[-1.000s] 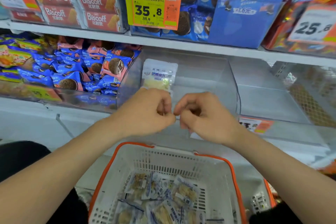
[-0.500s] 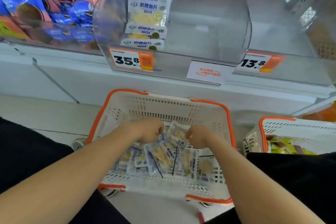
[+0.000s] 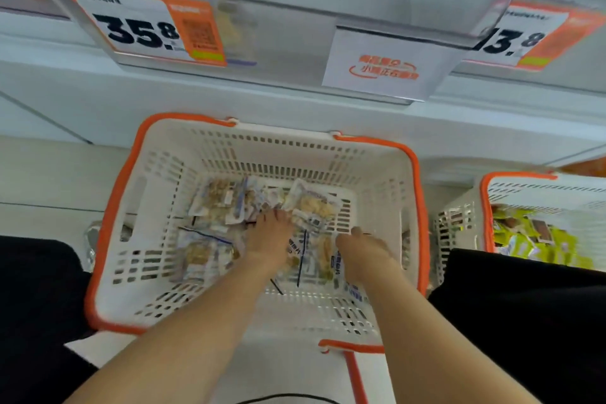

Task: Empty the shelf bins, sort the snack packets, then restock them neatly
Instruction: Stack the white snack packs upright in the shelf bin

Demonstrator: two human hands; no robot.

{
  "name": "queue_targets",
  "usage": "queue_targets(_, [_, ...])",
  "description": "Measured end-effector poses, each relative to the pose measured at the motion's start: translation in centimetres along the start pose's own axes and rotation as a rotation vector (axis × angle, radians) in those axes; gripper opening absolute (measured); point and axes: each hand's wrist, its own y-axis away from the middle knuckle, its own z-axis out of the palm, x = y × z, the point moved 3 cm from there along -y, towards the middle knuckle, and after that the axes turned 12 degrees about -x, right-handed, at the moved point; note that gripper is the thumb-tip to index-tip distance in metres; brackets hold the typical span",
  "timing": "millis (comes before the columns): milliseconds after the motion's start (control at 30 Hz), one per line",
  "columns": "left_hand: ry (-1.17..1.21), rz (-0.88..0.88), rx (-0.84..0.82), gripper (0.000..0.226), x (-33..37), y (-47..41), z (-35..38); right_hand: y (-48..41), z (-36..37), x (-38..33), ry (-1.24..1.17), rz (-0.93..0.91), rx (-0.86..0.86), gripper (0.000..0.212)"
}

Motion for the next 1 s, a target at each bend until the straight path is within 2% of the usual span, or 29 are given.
queue_targets(100, [0.102,-0.015,0.034,0.083,-1.1,-0.3,0.0,-0.2,-0.4,-0.5,-0.209,-0.004,-0.03,0.045])
queue_targets(133, [0.195,-0.019,0.018,0.076,-1.7,-0.4,-0.2,-0.1,-0.9,-0.5,-0.261,-0.008,-0.043,0.04])
queue_targets(233, [0.45,0.01,-0.033,0.033,-2.9,0.1,-1.2,-0.2,-3.1,-0.4,-0.417,-0.061,0.016,0.01])
queue_targets(267, [0.525,0.027,-0.044,0.025,-3.3,0.4,-1.7,-0.1,-3.9,-0.3,-0.493,-0.085,0.037,0.009])
queue_targets(300, [0.616,0.039,-0.066,0.024,-3.6,0.9,-2.3,0.0,-4.6,-0.3,-0.608,-0.113,0.049,0.019])
queue_targets(367, [0.809,0.03,-0.117,0.032,-4.5,2.0,-3.2,0.5,-5.6,-0.1,-0.879,-0.164,0.075,0.051])
queue_targets(433, [0.96,0.025,-0.124,0.029,-5.2,3.4,-4.7,1.2,-5.9,0.0,-1.132,-0.253,0.094,0.083])
queue_targets(467, [1.045,0.046,-0.114,0.031,-5.4,4.2,-5.5,1.7,-5.9,-0.2,-1.246,-0.3,0.087,0.091])
queue_targets(567, [1.4,0.138,-0.132,0.047,-5.9,6.6,-8.0,2.9,-5.6,-1.1,-1.462,-0.401,0.072,0.084])
queue_targets(633, [1.576,0.178,-0.148,0.041,-5.9,8.2,-9.6,3.9,-6.0,-2.0,-1.522,-0.428,0.103,0.079])
queue_targets(733, [1.565,0.288,-0.139,0.021,-5.4,10.2,-11.3,5.3,-6.7,-3.2,-1.504,-0.416,0.176,0.078])
queue_targets(767, [1.519,0.315,-0.134,0.02,-5.2,10.8,-11.5,5.8,-6.9,-3.6,-1.462,-0.41,0.19,0.075])
queue_targets(900, [1.232,0.324,0.064,0.04,-5.0,12.1,-11.3,6.4,-6.6,-4.2,-1.253,-0.384,0.207,0.07])
queue_targets(1000, [1.036,0.309,0.155,0.043,-5.4,12.1,-11.5,5.2,-6.7,-2.8,-1.111,-0.303,0.309,0.051])
